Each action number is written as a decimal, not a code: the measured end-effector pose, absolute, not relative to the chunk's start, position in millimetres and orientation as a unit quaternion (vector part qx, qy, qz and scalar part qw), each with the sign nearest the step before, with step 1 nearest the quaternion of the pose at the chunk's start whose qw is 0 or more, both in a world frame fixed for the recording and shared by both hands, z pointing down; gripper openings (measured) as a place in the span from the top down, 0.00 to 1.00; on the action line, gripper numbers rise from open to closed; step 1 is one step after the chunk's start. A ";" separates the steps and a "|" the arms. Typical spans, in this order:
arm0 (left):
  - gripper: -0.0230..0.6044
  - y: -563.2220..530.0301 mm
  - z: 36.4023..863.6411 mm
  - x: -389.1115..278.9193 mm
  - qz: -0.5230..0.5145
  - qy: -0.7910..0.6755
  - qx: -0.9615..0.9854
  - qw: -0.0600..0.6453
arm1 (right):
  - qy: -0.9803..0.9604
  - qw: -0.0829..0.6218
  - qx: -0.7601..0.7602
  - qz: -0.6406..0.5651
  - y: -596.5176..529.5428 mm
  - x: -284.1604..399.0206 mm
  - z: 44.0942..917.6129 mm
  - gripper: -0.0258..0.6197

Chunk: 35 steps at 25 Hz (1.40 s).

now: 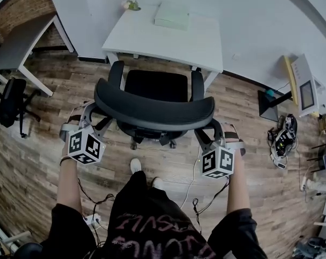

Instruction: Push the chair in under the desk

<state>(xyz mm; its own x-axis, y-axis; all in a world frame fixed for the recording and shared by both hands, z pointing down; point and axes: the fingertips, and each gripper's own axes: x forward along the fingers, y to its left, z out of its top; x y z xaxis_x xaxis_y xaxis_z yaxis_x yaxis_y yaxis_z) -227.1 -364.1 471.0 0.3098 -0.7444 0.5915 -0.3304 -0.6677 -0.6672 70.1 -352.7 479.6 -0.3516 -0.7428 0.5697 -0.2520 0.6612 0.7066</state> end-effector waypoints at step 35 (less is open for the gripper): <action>0.57 -563.5 475.2 -247.4 -0.447 0.310 -0.800 0.252 | -0.748 0.494 0.372 -0.241 -526.7 47.2 485.9 0.62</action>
<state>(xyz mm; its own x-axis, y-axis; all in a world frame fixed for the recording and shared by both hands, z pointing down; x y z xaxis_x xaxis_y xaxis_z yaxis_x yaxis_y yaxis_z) -247.4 -563.5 475.2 0.4079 -0.7223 0.5585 -0.2709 -0.6799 -0.6814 47.2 -526.7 485.9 -0.2342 -0.7948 0.5599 -0.3180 0.6069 0.7284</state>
